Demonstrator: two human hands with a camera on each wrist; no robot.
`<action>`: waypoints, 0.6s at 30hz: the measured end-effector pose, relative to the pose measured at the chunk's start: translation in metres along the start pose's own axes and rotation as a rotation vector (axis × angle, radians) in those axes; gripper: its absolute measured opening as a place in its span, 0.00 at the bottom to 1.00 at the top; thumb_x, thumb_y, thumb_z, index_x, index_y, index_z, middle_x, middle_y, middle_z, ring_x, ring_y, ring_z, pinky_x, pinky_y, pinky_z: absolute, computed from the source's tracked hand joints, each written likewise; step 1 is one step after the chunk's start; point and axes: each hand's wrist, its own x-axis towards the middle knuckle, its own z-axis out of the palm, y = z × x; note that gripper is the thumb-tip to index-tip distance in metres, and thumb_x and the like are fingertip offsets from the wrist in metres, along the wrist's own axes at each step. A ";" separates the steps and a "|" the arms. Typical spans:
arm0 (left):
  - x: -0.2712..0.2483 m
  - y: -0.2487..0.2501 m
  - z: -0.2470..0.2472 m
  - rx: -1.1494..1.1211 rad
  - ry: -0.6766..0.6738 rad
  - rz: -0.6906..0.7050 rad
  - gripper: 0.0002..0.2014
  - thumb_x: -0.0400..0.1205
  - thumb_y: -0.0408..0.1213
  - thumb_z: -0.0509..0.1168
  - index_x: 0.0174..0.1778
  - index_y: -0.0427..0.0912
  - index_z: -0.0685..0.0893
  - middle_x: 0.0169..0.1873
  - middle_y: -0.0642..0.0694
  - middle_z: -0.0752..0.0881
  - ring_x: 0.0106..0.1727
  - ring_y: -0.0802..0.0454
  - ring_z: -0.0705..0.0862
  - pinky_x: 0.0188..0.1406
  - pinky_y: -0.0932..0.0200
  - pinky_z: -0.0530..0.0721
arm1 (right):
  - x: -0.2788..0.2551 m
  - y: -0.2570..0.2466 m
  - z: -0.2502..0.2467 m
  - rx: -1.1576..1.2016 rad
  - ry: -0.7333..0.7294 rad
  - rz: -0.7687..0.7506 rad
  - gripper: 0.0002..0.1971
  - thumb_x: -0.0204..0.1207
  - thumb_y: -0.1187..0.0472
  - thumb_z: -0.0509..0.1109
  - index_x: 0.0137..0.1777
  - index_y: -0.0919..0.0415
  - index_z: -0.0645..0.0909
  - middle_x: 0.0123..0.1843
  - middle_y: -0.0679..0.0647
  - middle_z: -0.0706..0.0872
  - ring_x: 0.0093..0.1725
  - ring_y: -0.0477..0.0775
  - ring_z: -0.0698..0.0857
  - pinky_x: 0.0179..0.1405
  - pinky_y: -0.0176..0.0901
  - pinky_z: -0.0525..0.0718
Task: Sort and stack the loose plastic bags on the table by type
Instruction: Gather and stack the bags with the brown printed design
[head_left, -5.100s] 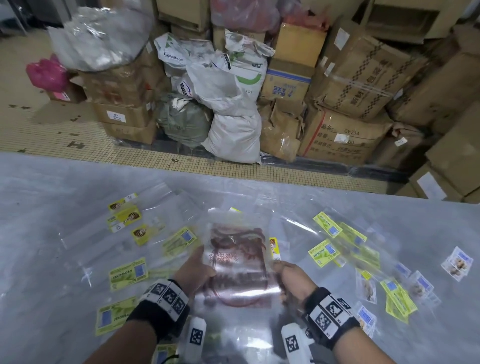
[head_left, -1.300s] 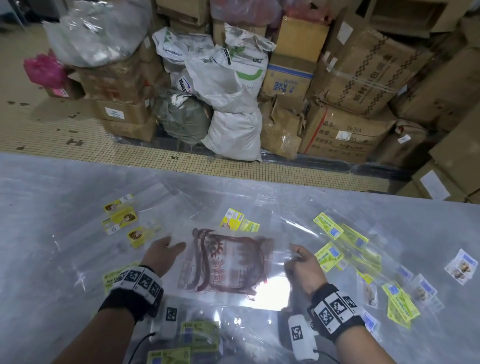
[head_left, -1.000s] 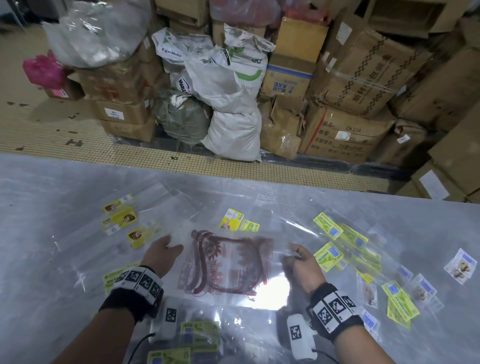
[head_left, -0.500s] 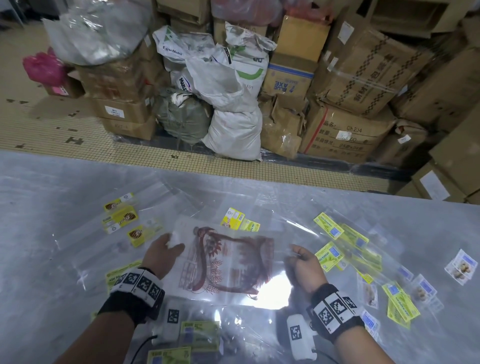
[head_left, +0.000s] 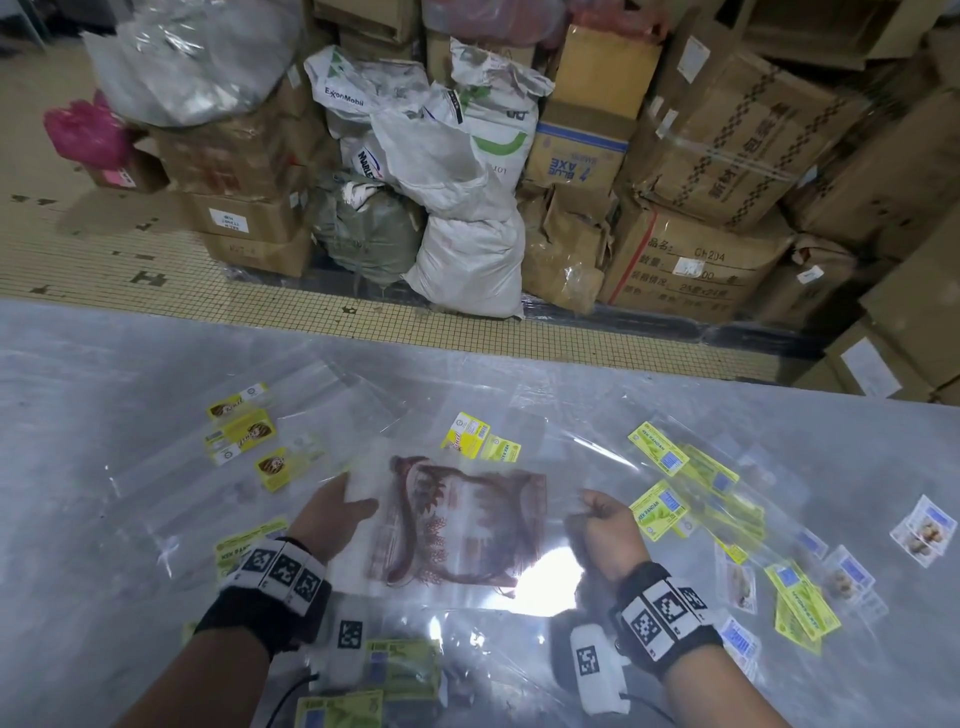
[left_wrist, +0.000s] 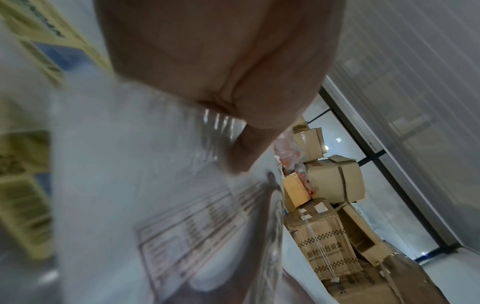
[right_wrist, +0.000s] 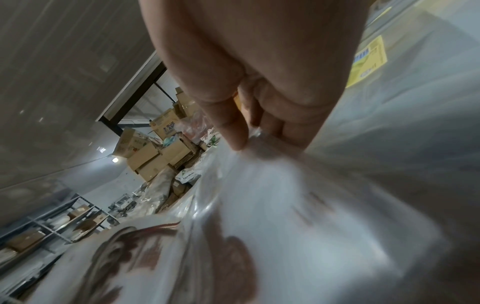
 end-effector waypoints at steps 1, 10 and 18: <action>0.000 0.000 0.000 0.003 0.004 0.016 0.09 0.80 0.26 0.67 0.53 0.42 0.82 0.51 0.38 0.88 0.53 0.37 0.86 0.59 0.43 0.81 | 0.000 -0.001 0.001 0.004 -0.007 -0.004 0.16 0.76 0.80 0.63 0.54 0.61 0.79 0.28 0.54 0.78 0.21 0.48 0.71 0.16 0.34 0.69; -0.003 0.040 -0.011 -0.178 0.120 0.222 0.05 0.80 0.34 0.66 0.41 0.40 0.85 0.39 0.40 0.89 0.41 0.43 0.85 0.46 0.48 0.79 | 0.012 -0.035 0.001 0.156 -0.033 -0.233 0.18 0.75 0.83 0.63 0.38 0.57 0.72 0.25 0.45 0.68 0.26 0.46 0.67 0.30 0.35 0.70; 0.000 0.074 -0.008 -0.447 0.208 0.282 0.04 0.84 0.32 0.66 0.48 0.43 0.85 0.43 0.42 0.87 0.44 0.52 0.82 0.56 0.48 0.79 | 0.021 -0.065 0.013 0.224 0.077 -0.482 0.20 0.77 0.82 0.62 0.38 0.55 0.70 0.24 0.38 0.76 0.29 0.36 0.74 0.39 0.30 0.74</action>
